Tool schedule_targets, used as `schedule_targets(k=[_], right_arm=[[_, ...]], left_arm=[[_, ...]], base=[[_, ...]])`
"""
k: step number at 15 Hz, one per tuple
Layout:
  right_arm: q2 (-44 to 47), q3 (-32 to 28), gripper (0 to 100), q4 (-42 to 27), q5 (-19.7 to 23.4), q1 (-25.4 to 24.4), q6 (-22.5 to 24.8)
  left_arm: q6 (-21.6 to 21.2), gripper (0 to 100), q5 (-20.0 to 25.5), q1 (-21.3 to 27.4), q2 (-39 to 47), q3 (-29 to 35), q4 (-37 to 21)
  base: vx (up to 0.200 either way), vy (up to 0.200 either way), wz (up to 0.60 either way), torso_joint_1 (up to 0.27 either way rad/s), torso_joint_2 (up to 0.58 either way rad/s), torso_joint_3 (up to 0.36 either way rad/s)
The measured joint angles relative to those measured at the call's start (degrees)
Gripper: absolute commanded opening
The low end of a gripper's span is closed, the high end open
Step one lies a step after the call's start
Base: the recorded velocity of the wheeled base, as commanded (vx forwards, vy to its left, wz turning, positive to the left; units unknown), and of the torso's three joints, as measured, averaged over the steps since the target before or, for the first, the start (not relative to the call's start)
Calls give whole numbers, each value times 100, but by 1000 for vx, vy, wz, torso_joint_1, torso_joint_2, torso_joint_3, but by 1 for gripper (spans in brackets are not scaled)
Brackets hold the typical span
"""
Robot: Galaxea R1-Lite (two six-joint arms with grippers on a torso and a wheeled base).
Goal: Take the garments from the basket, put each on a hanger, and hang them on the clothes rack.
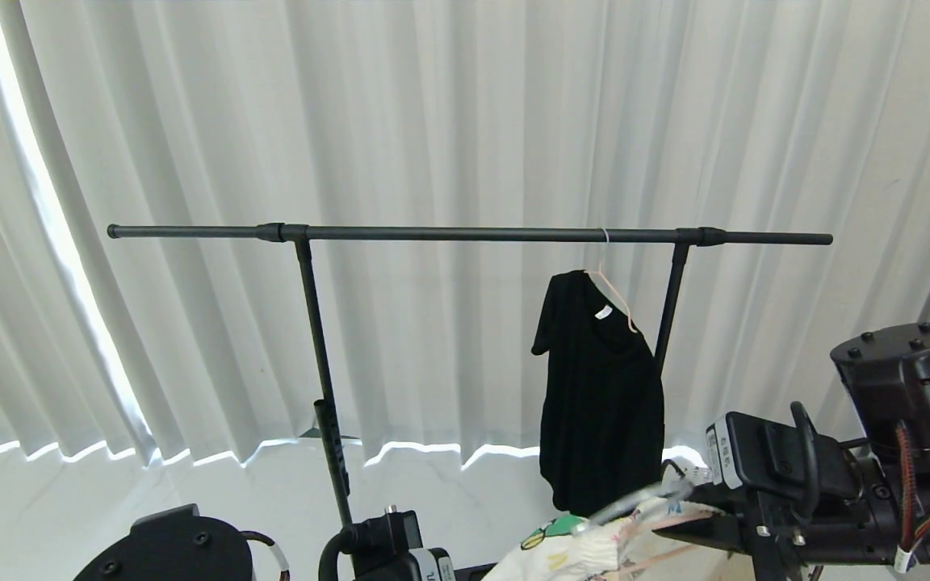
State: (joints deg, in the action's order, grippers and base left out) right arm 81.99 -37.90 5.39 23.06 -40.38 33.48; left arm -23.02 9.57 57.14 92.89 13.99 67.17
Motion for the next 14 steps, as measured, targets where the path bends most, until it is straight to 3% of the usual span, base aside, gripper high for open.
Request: schedule_targets(k=[4,5,10,14], right_arm=[[-55,-5,0,46,-132,35,11],[-90,-2,0,156,-141,38,27],[-427,172,0,884,-251,111,911],[-708,411,0,1402,-246,518,1363]], left_arm=[[-84,0,-475,27,11,-17,7],[-88,100,-624,27,16,-17,7],[68,100,-1356,-52,29,-7,11],[257,100,-1556,-323,18,-138,227]], base=[[0,0,0,0,0,0],[0,0,0,0,0,0],[0,0,0,0,0,0],[0,0,0,0,0,0]])
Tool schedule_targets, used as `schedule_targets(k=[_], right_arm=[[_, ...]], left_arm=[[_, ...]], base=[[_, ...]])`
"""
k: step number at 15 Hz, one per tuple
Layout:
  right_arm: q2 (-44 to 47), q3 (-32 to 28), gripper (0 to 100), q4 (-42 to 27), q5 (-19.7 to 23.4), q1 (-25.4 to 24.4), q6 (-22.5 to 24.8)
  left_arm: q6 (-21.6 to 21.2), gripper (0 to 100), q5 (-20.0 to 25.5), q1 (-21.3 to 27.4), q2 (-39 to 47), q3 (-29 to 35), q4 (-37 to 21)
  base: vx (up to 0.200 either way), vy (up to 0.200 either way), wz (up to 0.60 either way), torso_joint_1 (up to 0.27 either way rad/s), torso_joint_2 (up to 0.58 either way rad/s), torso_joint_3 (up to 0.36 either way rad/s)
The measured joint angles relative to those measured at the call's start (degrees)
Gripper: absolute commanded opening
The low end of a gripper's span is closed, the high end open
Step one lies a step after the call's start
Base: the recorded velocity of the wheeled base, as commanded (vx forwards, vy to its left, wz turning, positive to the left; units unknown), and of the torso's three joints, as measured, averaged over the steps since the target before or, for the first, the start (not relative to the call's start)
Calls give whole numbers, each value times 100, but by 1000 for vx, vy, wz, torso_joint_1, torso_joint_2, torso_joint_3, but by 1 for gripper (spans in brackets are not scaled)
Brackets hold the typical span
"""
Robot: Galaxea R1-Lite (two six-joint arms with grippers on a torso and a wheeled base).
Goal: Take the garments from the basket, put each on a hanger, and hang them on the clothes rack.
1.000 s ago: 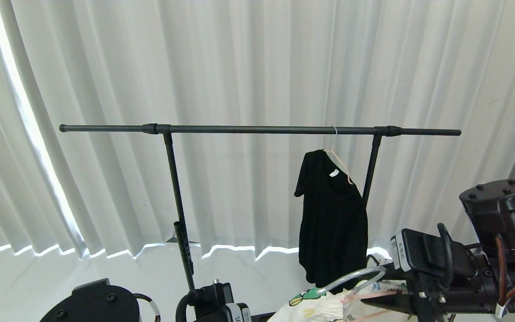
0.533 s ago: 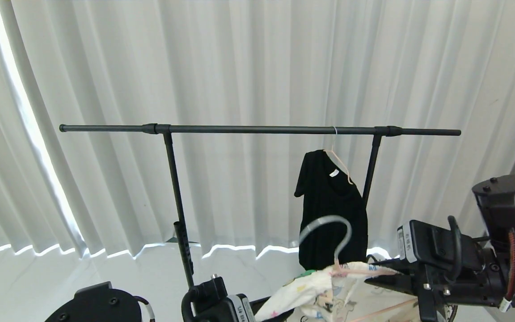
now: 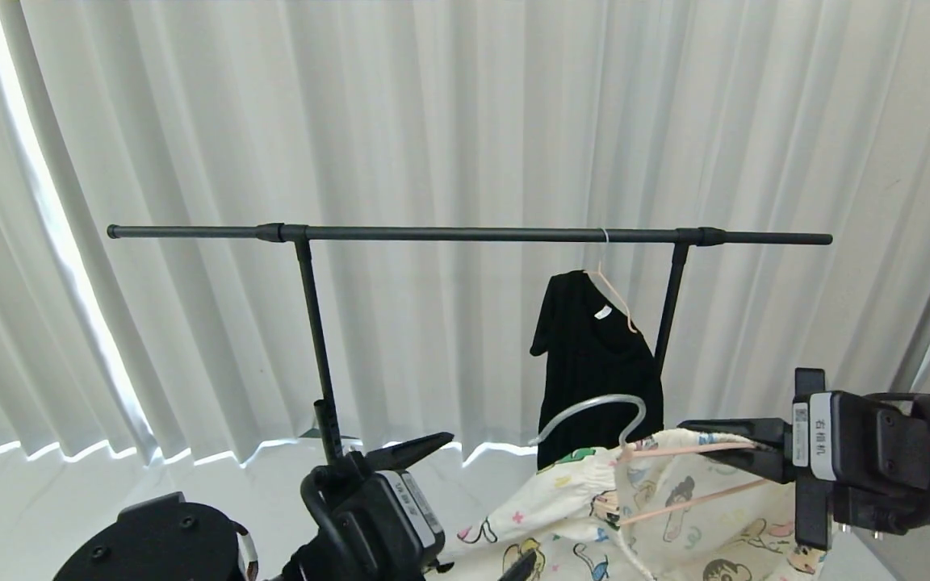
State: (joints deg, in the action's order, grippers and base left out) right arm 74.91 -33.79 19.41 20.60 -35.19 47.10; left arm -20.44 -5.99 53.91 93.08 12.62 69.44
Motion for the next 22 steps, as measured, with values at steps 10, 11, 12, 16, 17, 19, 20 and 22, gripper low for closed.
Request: schedule_targets(k=[10,11,12,16,17,19,20,22], right_arm=[[-658,356,0,194,-68,564,-162],[-716,369,0,191,-71,568,-180],[-777,378,0,191,-66,568,-187],[-1011,389,0,183,-55,546,-180],[-1067,402,0,180,-52,544,-180],[-1150,458,0,177,-55,542,-184],[-1172,483,0,180,-62,542,-187],[-1202,499,0,191,-79,549,-362]], left_arm=[[1142,100,30,-595,-219,-1221,386],[1235,100,55,-590,-118,-1243,385],[1284,100,132,-590,28,-1251,385],[1314,0,388,-610,551,-1237,389],[1317,0,391,-614,631,-1218,394],[1331,0,389,-653,753,-1202,394],[1334,0,385,-694,794,-1200,396],[1325,0,308,-929,900,-1224,396]], base=[[0,0,0,0,0,0],[0,0,0,0,0,0],[0,0,0,0,0,0],[0,0,0,0,0,0],[0,0,0,0,0,0],[0,0,0,0,0,0],[0,0,0,0,0,0],[0,0,0,0,0,0]])
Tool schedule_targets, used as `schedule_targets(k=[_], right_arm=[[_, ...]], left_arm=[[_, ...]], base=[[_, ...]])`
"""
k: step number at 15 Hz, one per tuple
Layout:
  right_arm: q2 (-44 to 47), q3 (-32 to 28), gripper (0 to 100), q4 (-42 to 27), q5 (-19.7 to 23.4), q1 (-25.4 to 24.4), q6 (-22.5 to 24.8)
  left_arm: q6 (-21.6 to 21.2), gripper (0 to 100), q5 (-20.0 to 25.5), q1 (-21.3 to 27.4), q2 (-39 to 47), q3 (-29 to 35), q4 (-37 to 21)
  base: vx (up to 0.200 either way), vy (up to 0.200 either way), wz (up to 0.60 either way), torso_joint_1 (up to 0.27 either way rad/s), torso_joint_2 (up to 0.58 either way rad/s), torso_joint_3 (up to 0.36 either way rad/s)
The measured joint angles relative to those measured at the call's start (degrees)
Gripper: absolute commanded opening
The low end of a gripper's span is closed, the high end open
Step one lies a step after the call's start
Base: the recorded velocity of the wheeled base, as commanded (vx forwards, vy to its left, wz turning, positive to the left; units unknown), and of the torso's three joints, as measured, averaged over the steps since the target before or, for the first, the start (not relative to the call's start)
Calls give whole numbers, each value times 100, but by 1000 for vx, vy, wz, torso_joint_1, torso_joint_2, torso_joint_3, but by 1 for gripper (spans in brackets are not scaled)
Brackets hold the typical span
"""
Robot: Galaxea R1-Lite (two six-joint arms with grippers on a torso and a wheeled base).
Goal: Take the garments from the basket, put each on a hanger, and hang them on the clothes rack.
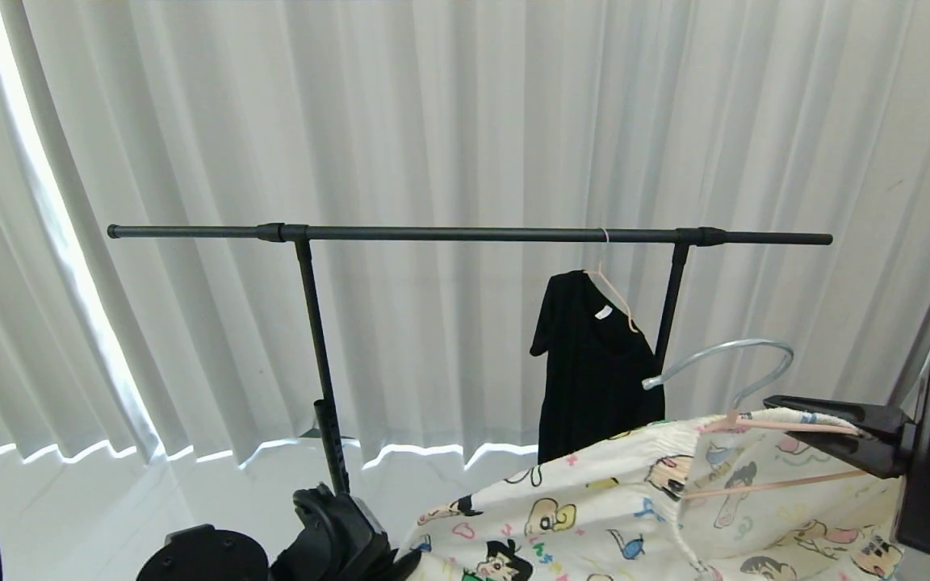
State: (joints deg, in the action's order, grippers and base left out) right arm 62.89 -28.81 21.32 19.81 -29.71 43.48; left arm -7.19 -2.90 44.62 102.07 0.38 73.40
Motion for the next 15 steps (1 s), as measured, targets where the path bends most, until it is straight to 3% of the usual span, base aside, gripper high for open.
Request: schedule_targets(k=[4,7,8,11,15], right_arm=[[-160,12,0,79,-345,22,-563],[-305,89,0,104,-451,37,-631],[-344,124,0,110,-453,37,-635],[-443,177,0,112,-589,39,-645],[-536,189,0,112,-822,52,-864]], left_arm=[[-20,0,-780,-402,369,-30,9],[-20,0,-812,-389,499,0,123],[-28,100,-820,-377,521,6,346],[-41,100,-935,-328,549,-22,524],[-17,100,-1462,-352,560,-5,1070]], base=[[0,0,0,0,0,0],[0,0,0,0,0,0],[0,0,0,0,0,0],[0,0,0,0,0,0],[0,0,0,0,0,0]])
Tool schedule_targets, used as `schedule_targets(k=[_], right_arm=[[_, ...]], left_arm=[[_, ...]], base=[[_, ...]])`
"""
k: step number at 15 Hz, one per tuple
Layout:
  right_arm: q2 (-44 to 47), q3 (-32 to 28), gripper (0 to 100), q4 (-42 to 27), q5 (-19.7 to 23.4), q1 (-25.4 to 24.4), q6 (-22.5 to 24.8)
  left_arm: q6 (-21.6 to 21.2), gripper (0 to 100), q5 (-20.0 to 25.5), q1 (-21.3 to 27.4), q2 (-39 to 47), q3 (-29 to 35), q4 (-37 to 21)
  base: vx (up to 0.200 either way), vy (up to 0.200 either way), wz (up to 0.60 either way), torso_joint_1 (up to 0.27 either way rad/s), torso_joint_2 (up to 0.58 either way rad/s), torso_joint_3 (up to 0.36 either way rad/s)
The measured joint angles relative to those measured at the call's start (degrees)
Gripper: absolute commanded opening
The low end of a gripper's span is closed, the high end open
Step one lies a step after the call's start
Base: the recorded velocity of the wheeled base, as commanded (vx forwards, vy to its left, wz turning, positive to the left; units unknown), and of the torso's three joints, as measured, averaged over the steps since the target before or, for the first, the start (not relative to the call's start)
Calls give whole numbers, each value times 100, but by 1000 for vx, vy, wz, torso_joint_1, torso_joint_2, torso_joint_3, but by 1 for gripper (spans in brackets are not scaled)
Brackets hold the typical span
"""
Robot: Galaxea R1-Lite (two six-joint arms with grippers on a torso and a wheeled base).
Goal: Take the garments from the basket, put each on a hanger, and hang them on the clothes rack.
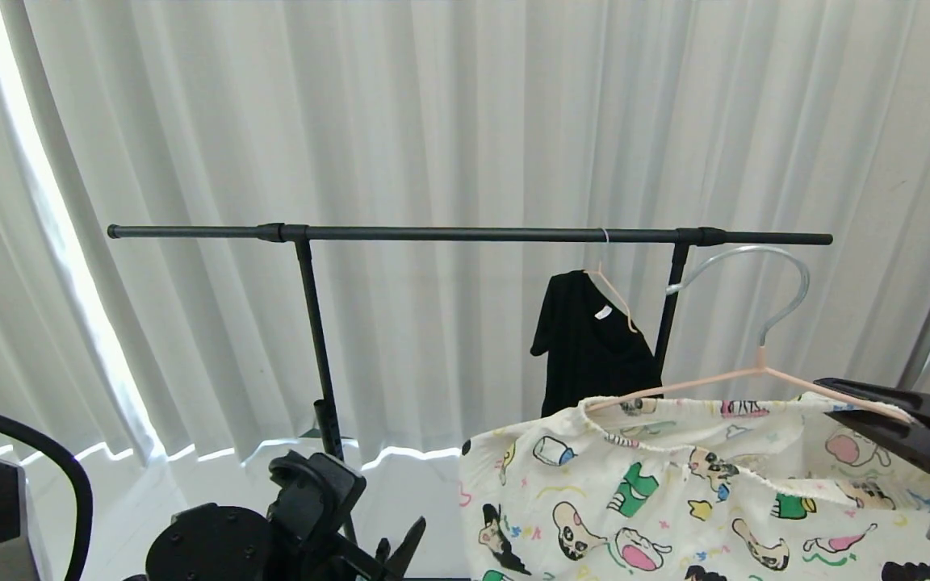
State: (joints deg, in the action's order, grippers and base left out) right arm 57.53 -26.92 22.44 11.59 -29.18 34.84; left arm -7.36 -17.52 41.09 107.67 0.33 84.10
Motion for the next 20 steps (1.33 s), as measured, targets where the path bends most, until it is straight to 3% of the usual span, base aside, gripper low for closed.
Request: schedule_targets(k=[4,10,13,15,18,20], right_arm=[[-163,165,0,-4,-438,138,-594],[-527,652,0,-151,-506,571,-690],[-577,724,0,-457,-735,695,-690],[-577,746,0,-660,-798,777,-690],[-530,785,0,-745,-818,937,-690],[-500,829,0,-827,-873,1095,-690]], left_arm=[[-43,100,-133,24,-161,-26,140],[-166,100,-100,-17,-824,-28,-11],[-178,100,-95,-466,-1134,5,-115],[-112,100,-71,-1036,-1219,145,-188],[23,100,-54,-1624,-1321,779,-900],[212,100,-54,-1715,-1445,1467,-1929]], base=[[0,0,0,0,0,0],[0,0,0,0,0,0],[0,0,0,0,0,0],[0,0,0,0,0,0],[0,0,0,0,0,0],[0,0,0,0,0,0]])
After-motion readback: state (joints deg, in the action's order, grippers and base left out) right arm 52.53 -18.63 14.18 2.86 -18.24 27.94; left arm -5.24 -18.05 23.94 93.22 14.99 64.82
